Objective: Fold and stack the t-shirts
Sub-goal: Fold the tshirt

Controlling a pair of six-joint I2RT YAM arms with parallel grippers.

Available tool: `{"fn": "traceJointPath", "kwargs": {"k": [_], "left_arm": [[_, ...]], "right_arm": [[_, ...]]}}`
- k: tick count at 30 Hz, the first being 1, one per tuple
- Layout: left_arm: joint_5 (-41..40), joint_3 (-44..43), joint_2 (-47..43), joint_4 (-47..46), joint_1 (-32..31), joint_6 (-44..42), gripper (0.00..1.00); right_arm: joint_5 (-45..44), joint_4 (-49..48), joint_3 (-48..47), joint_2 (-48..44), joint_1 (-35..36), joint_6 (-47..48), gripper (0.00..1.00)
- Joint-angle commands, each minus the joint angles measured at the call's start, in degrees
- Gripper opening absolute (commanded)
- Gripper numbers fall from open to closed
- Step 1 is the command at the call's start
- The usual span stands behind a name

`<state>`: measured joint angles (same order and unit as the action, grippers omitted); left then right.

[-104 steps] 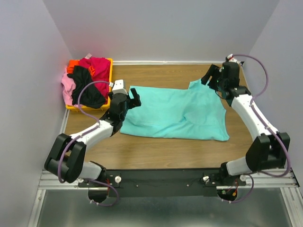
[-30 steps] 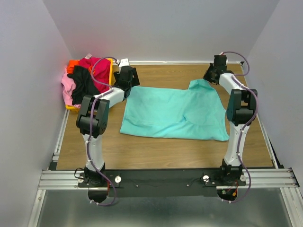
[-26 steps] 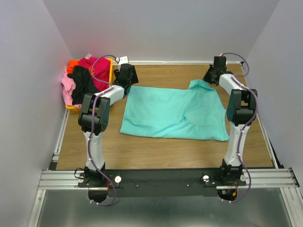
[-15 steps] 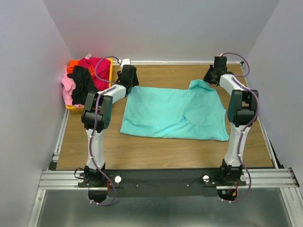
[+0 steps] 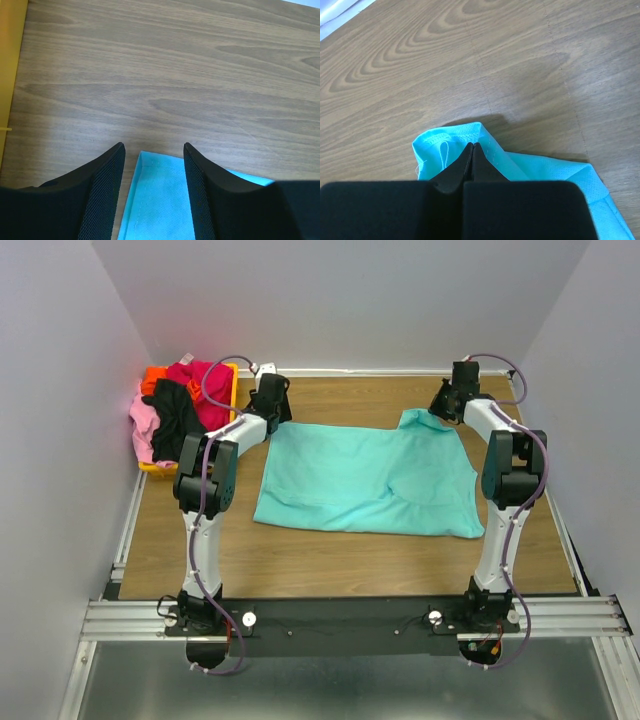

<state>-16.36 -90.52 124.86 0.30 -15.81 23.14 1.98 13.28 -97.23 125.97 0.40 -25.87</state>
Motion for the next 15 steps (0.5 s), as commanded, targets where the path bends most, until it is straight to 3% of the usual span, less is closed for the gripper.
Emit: {"fn": "traceJointPath", "kwargs": {"k": [1,15], "left_arm": [[-0.3,-1.4,1.5,3.8,0.1,-0.4,0.58],[-1.1,-5.6,3.5,10.6,-1.1,-0.2,0.56]], "right_arm": [[1.7,-1.1,1.1,-2.8,-0.2,0.2,0.01],[4.3,-2.2,2.8,-4.0,-1.4,-0.2,0.01]]}}
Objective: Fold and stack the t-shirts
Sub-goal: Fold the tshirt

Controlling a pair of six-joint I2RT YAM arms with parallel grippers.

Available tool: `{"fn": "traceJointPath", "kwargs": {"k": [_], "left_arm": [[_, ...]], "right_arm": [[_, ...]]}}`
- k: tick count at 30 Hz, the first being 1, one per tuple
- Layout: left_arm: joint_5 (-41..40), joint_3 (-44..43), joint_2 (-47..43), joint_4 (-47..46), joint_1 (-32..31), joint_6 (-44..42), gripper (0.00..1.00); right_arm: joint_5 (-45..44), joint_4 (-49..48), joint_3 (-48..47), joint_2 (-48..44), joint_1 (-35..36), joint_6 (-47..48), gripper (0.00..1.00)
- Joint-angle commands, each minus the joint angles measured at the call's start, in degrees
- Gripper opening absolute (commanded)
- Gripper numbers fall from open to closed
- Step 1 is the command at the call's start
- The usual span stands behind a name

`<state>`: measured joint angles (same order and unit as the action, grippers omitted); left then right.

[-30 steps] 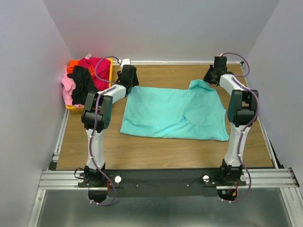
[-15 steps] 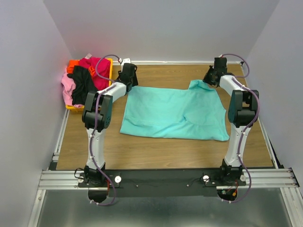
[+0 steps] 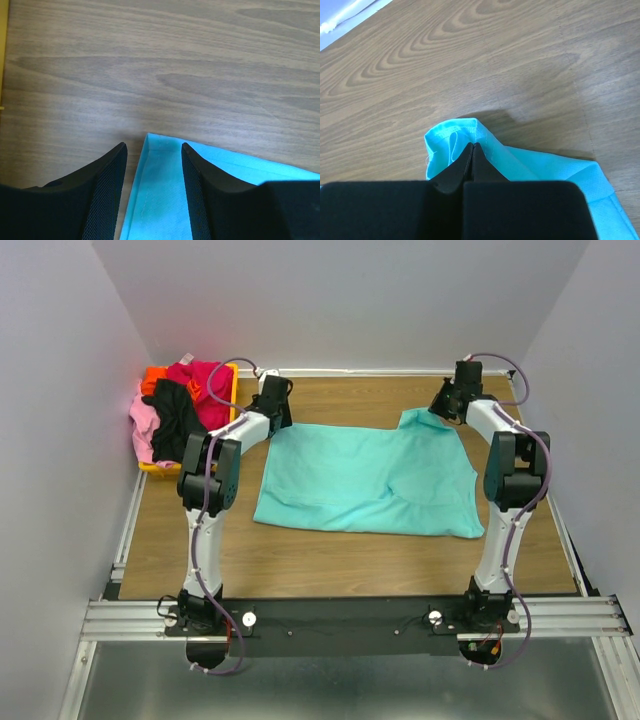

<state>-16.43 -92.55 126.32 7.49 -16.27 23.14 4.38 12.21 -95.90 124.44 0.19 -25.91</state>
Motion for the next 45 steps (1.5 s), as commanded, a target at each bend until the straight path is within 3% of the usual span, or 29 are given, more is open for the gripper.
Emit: {"fn": "traceJointPath", "kwargs": {"k": [1,6,8,17,27,35,45], "left_arm": [[-1.1,-4.0,2.3,3.9,-0.7,-0.4,0.56],[-2.2,-6.1,3.8,6.4,-1.0,-0.6,0.53],[-2.3,-6.2,3.8,6.6,-1.0,-0.6,0.45],[-3.3,-6.4,3.8,7.8,-1.1,-1.4,0.35],[-3.4,-6.3,3.9,7.4,-1.5,-3.7,0.00],[-1.1,-5.1,3.2,4.6,-1.8,-5.7,0.00],[4.6,7.0,-4.1,-12.3,-1.8,-7.4,0.00]], "right_arm": [[2.1,-1.1,1.7,-2.5,-1.2,-0.2,0.01],[2.3,-1.7,2.3,-3.3,-1.7,-0.3,0.00],[2.6,-1.7,2.6,-3.4,-1.8,-0.4,0.01],[3.8,-2.3,3.4,-3.8,-2.4,-0.8,0.01],[4.0,-2.6,4.1,-4.6,-2.6,-0.7,0.01],[4.2,-2.5,4.5,-5.9,-2.6,-0.6,0.01],[5.1,-2.6,10.4,-13.2,-2.6,-0.5,0.01]]}}
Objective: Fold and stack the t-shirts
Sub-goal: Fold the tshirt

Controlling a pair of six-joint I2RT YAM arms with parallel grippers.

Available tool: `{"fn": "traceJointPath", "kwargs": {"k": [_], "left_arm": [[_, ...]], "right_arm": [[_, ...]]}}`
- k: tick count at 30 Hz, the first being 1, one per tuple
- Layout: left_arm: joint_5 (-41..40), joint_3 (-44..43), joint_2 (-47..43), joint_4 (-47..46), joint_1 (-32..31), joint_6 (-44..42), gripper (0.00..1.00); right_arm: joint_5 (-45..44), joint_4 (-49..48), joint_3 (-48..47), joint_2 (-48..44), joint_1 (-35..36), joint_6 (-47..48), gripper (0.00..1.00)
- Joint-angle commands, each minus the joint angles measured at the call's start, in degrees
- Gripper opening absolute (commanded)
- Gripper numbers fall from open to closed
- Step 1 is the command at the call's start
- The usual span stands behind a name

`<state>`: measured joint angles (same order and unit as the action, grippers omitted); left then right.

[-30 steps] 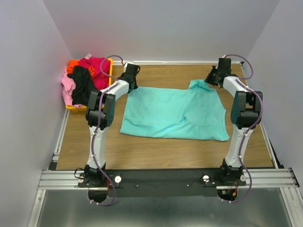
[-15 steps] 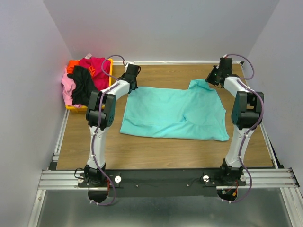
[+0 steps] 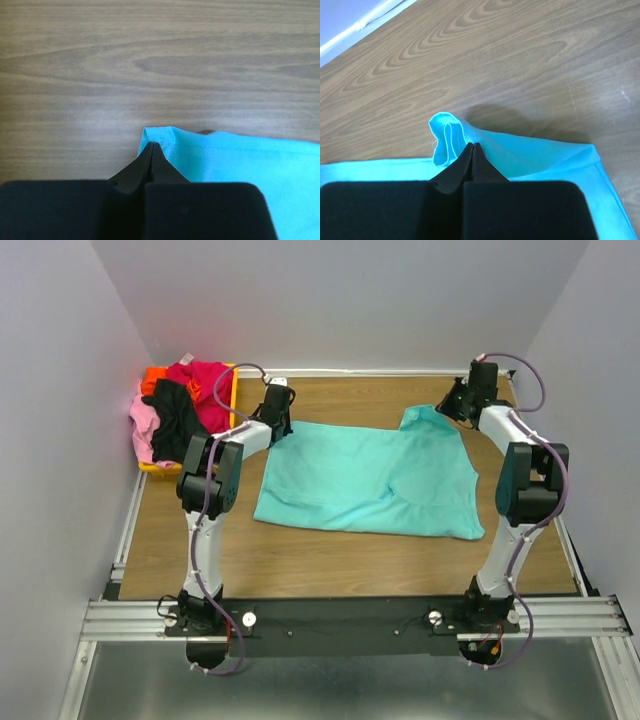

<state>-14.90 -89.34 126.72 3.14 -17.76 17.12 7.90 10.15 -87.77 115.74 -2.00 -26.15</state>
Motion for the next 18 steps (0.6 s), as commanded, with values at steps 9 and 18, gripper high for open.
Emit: {"fn": "traceJointPath", "kwargs": {"k": [9,18], "left_arm": [[3.6,16.5,-14.8,-21.8,-0.3,-1.9,0.00],[6.9,22.4,-18.3,-27.6,-0.3,-2.3,0.00]], "right_arm": [[-0.3,-0.6,13.8,-15.6,-0.5,0.7,0.00],[-1.7,-0.5,26.2,-27.4,-0.5,0.4,0.00]]}}
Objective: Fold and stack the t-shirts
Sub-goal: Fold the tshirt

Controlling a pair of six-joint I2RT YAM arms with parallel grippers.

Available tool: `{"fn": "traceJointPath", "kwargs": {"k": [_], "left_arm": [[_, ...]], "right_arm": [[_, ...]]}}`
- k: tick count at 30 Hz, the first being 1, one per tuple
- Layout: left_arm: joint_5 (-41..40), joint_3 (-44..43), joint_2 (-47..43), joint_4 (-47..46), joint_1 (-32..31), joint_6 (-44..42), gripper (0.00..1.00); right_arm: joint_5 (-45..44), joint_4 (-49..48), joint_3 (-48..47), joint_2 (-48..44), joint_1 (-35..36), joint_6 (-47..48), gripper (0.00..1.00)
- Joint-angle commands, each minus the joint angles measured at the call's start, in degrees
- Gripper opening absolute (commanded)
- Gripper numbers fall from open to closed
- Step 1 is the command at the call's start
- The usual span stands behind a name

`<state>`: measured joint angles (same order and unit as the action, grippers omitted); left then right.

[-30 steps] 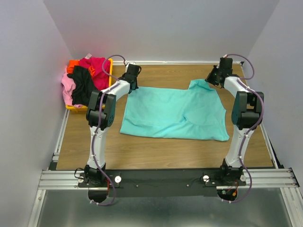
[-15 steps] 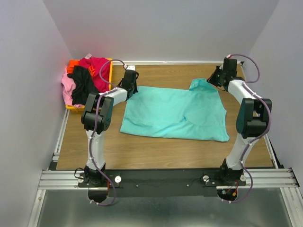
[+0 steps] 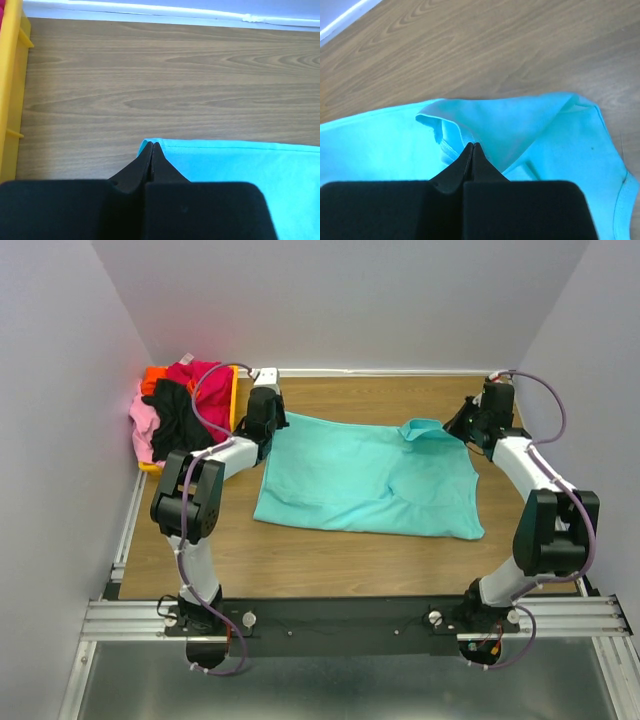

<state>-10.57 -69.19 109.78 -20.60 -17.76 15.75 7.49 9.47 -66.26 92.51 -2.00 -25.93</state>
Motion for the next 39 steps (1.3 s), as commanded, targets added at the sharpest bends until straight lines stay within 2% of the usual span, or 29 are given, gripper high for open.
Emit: {"fn": "traceJointPath", "kwargs": {"k": [1,7,18,26,39], "left_arm": [[2.7,2.7,-1.7,-4.0,-0.3,-0.8,0.00],[1.3,8.5,-5.5,-6.1,-0.3,-0.8,0.00],[0.0,15.7,-10.3,-8.1,-0.4,0.7,0.00],[-1.0,19.9,-12.9,-8.1,-1.2,1.9,0.00],[-8.9,25.9,-18.8,-7.1,-4.7,4.6,0.00]], "right_arm": [[-1.3,0.2,5.9,-5.0,-0.5,-0.1,0.00],[-2.0,0.5,12.5,-12.7,-0.5,-0.3,0.00],[-3.0,6.0,18.5,-23.2,-0.5,0.2,0.00],[-4.1,8.5,24.1,-28.8,-0.5,0.6,0.00],[-3.3,13.2,26.4,-35.0,-0.5,0.6,0.01]]}}
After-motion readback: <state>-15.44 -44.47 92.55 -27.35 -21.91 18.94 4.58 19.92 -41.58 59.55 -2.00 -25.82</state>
